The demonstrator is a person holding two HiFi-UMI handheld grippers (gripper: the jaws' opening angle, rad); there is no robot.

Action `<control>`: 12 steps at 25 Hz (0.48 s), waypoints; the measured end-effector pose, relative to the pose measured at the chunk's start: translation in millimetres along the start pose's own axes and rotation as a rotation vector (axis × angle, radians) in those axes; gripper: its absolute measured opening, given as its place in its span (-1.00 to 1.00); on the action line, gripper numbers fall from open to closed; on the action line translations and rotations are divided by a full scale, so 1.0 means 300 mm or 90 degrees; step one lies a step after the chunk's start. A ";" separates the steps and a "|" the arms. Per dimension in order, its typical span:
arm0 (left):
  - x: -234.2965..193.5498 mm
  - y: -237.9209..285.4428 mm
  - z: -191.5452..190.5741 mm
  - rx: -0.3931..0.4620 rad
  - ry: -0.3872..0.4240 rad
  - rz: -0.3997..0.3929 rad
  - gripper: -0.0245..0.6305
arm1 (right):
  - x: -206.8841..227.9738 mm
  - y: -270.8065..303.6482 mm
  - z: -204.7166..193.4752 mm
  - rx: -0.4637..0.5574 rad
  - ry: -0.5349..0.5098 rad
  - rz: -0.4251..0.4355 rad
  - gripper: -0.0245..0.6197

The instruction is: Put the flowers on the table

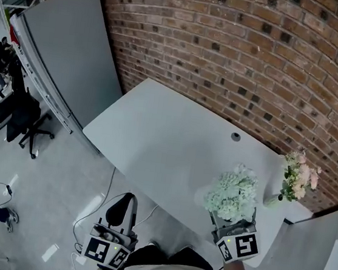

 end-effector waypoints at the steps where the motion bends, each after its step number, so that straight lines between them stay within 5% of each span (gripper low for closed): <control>1: -0.008 0.000 -0.006 0.001 0.001 0.003 -0.84 | 0.001 0.008 -0.010 -0.001 -0.004 0.000 0.14; 12: -0.024 0.035 -0.081 0.011 -0.009 0.008 -0.84 | 0.058 0.129 -0.141 -0.015 -0.004 0.000 0.14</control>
Point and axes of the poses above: the fingertips, and each gripper's own axes: y forward along the fingers, x to its right, z out of its top, the point moved 2 cm from there along -y, backward along the fingers, and after that the axes turned 12 degrees about y, right-handed, at the moved point
